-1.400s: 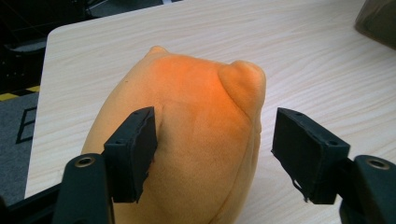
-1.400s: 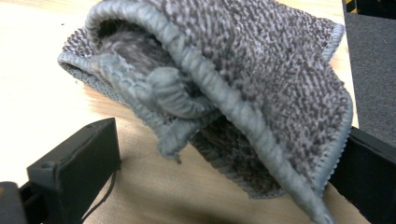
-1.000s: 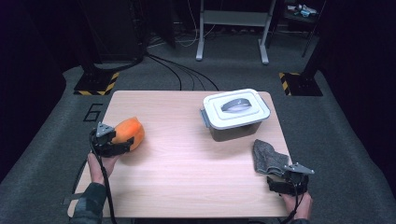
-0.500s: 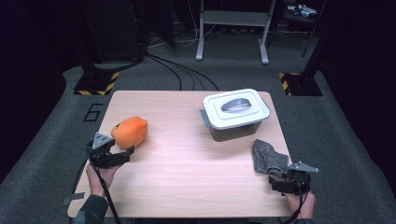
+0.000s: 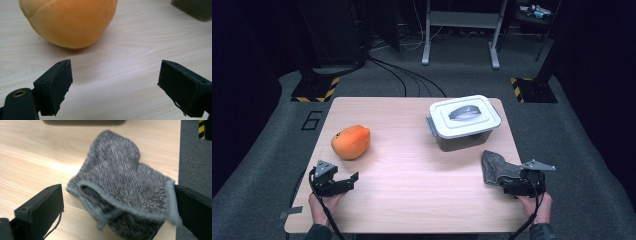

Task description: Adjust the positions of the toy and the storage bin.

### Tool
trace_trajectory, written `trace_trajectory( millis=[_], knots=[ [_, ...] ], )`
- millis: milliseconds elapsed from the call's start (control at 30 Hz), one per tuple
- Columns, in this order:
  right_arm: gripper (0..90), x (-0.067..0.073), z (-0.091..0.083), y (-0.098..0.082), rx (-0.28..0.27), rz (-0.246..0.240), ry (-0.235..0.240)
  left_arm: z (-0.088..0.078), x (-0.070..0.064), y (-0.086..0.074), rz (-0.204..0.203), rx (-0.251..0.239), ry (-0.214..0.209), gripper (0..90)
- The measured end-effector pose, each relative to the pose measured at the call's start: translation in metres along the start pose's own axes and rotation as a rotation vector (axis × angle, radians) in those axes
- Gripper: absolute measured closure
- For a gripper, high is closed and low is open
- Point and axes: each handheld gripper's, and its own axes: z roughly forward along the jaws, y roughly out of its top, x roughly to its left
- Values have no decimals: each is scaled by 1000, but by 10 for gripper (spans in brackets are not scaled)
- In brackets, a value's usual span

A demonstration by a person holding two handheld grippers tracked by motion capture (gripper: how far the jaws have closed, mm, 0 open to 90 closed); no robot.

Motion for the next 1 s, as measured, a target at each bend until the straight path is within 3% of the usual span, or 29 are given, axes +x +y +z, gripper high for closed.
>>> trace_trajectory(
  millis=[233, 567, 733, 833, 1000],
  knots=[
    [0, 1, -12, 19, -32, -9, 16, 7, -4, -16, 2, 38, 0, 119],
    [0, -4, -1, 52, -41, -27, 25, 21, -12, -31, 30, 83, 12, 114],
    [0, -5, 4, 65, -44, -35, 29, 24, -14, -32, 54, 95, 28, 114],
    [0, -7, 8, 74, -45, -34, 34, 26, -15, -31, 71, 129, 23, 109],
    [0, -9, 14, 86, -41, -33, 41, 28, -18, -31, 130, 156, 47, 106]
  ],
)
